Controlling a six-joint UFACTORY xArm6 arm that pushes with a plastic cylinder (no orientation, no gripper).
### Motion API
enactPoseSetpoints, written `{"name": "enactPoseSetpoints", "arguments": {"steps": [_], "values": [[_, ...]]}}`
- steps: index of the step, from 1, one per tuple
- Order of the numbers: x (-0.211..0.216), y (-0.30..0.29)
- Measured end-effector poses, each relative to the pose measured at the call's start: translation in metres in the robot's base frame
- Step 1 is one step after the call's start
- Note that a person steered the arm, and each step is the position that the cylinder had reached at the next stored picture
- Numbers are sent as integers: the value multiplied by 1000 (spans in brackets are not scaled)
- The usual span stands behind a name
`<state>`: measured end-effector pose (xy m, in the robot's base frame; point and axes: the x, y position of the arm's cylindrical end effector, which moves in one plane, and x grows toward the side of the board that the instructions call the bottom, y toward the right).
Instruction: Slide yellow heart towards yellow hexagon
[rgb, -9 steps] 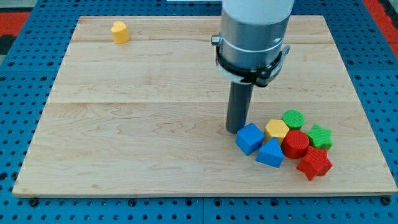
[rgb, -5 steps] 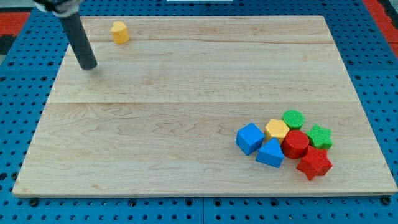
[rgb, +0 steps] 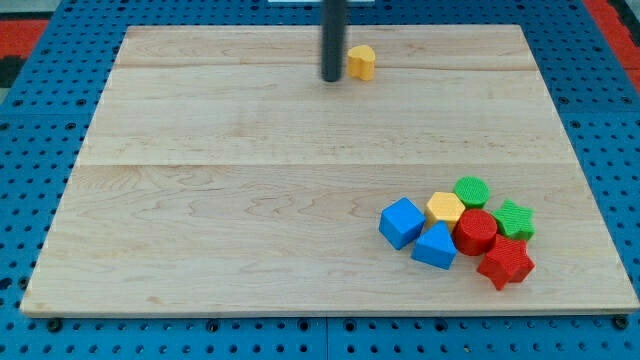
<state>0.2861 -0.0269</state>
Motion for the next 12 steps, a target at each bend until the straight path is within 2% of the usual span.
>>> {"name": "enactPoseSetpoints", "arguments": {"steps": [1,2,4,5,6,7,8,11,12], "values": [[-40,-25],[-43,42],[46,123],[2,93],[-15,135],[13,153],[47,142],[179,158],[146,122]]}}
